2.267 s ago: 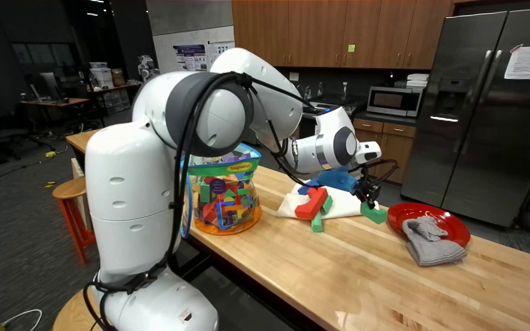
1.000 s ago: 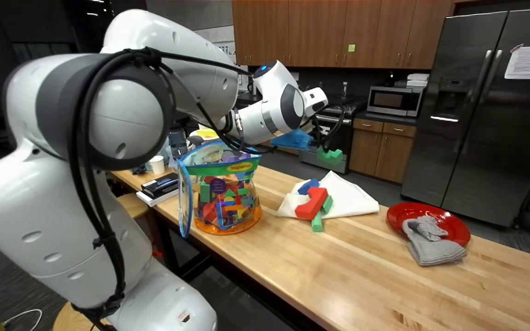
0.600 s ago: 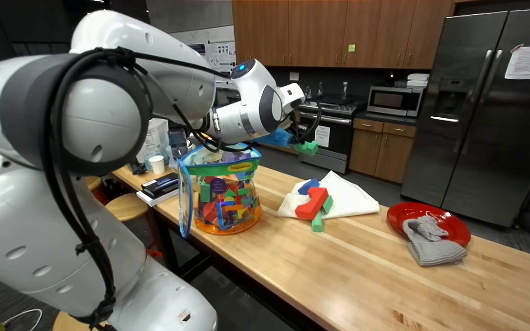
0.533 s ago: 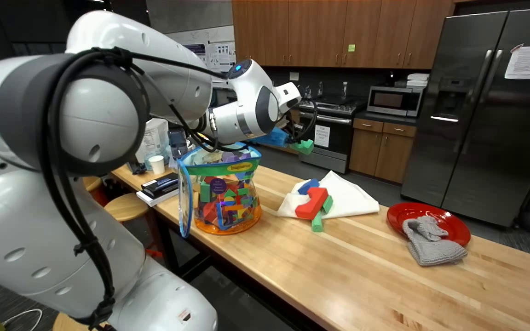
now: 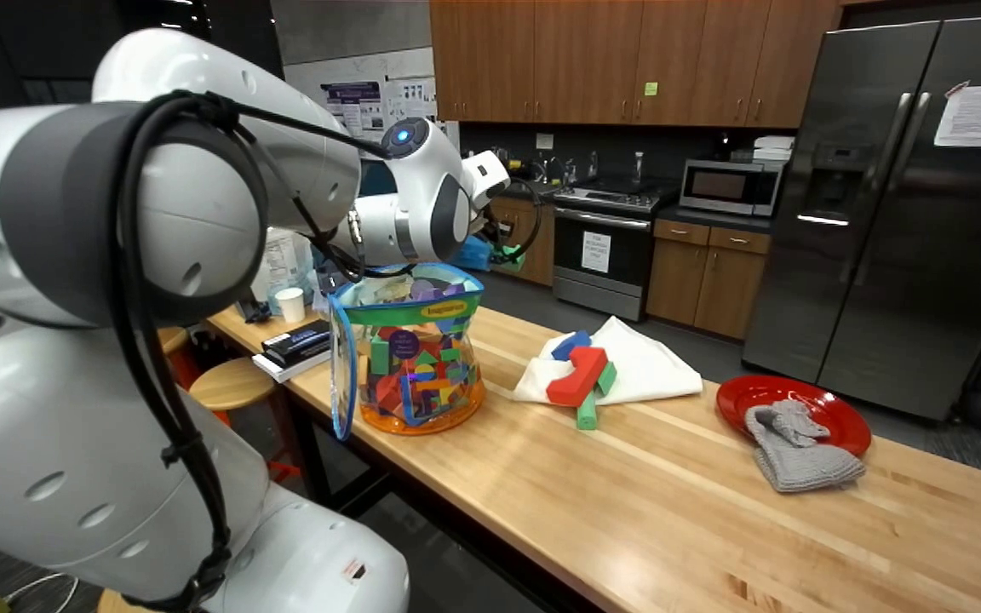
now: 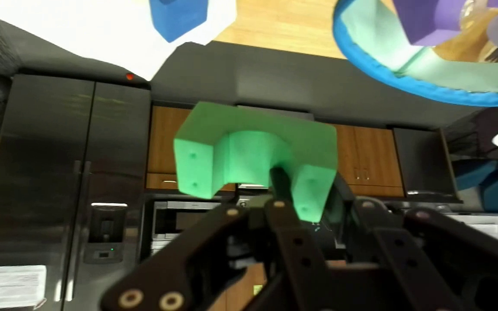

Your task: Put one green block in the clear bag.

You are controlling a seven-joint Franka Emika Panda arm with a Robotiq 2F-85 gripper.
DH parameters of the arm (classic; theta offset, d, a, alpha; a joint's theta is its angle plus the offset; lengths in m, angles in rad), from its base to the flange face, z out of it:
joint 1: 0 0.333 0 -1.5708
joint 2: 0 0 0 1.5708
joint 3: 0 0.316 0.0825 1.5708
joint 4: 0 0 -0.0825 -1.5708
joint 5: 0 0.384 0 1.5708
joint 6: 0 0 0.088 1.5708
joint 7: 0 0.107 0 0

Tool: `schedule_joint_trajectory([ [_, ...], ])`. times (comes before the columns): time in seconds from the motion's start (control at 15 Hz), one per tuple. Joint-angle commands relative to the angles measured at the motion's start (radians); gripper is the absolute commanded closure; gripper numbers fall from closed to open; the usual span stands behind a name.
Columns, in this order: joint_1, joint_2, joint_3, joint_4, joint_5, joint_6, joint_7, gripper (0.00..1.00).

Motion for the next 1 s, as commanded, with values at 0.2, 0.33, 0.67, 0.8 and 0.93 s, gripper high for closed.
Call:
schedule_joint_trajectory([
  [0.2, 0.201, -0.003, -0.100, -0.030, 0.140, 0.023, -0.196, 0.94],
  [0.33, 0.260, -0.007, -0.138, -0.037, 0.162, 0.008, -0.251, 0.94],
  [0.67, 0.389, -0.025, -0.225, -0.049, 0.179, -0.024, -0.389, 0.94],
  [0.8, 0.420, -0.029, -0.248, -0.049, 0.171, -0.047, -0.432, 0.94],
  [0.93, 0.428, -0.029, -0.255, -0.049, 0.155, -0.074, -0.452, 0.94],
])
